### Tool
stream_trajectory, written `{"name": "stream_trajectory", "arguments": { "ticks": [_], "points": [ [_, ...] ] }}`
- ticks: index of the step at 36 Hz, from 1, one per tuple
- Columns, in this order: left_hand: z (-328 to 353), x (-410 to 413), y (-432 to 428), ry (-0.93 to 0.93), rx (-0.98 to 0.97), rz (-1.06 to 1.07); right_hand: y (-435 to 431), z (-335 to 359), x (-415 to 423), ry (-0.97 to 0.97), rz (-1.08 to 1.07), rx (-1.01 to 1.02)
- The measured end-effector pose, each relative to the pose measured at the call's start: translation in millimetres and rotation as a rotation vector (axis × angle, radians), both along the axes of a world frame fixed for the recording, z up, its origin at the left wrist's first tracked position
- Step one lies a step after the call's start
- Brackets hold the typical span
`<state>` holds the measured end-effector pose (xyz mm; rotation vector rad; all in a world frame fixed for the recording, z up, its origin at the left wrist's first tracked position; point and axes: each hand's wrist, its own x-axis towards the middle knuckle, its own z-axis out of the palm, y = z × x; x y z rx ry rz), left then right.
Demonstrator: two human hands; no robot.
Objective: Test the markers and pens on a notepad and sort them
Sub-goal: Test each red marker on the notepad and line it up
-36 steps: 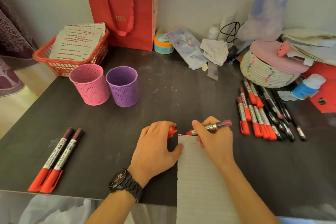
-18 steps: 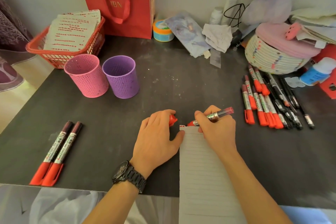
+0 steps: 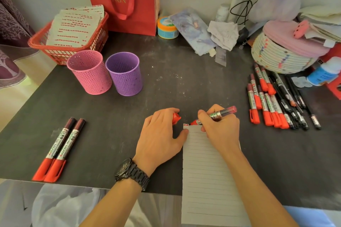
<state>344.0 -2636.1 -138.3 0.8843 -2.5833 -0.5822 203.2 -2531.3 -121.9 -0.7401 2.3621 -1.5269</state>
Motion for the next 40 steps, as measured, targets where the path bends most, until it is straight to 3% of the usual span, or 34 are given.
{"name": "stream_trajectory", "arguments": {
  "ticks": [40],
  "points": [
    [-3.7, -1.0, -1.2, -0.007, 0.022, 0.005, 0.9, -2.0, -1.4, 0.006, -0.001, -0.041]
  ]
}}
